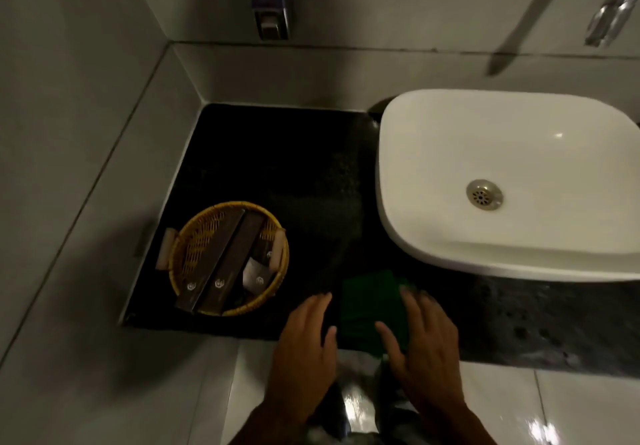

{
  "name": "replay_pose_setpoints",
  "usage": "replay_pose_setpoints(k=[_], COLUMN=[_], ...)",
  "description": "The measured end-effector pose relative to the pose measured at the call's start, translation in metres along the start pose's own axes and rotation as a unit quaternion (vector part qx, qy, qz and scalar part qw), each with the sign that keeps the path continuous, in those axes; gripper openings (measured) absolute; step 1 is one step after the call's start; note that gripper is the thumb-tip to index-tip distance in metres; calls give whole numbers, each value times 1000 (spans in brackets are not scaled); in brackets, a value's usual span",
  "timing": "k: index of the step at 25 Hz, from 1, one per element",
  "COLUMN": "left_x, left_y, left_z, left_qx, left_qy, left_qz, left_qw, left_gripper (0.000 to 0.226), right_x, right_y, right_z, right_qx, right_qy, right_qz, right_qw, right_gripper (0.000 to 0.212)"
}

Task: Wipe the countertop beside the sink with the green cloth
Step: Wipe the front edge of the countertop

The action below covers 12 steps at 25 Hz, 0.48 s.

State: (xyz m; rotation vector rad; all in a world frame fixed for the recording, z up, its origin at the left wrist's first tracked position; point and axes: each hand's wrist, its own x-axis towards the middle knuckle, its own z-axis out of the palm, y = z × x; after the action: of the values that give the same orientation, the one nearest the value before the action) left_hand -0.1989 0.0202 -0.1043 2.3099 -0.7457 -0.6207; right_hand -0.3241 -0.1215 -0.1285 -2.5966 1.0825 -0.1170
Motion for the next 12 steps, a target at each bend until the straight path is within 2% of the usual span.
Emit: replay_pose_setpoints(k=[2,3,6,9,12], left_x=[-20,-26,-32,-31,-33], left_y=[-34,-52,-89,-106,-116], left_z=[-3,-6,-10,-8,-8], left_qx=[79,124,235,226,219], left_qy=[-16,-30,-77,-100,-102], left_qz=[23,20,33,54,61], left_qw=[996,992,968,967,968], left_gripper=[58,63,74,74,71], right_x=[-2,4,42,100,106], right_y=[-4,-9,-30,-63,-82], right_z=[18,28,53,56,60], right_qx=[-16,-8,-5,2,-8], right_qy=[-63,-88,-72,-48,-64], right_qz=[-59,-58,-20,10,-25], right_qw=[996,994,997,999,998], right_gripper=[78,78,74,67,64])
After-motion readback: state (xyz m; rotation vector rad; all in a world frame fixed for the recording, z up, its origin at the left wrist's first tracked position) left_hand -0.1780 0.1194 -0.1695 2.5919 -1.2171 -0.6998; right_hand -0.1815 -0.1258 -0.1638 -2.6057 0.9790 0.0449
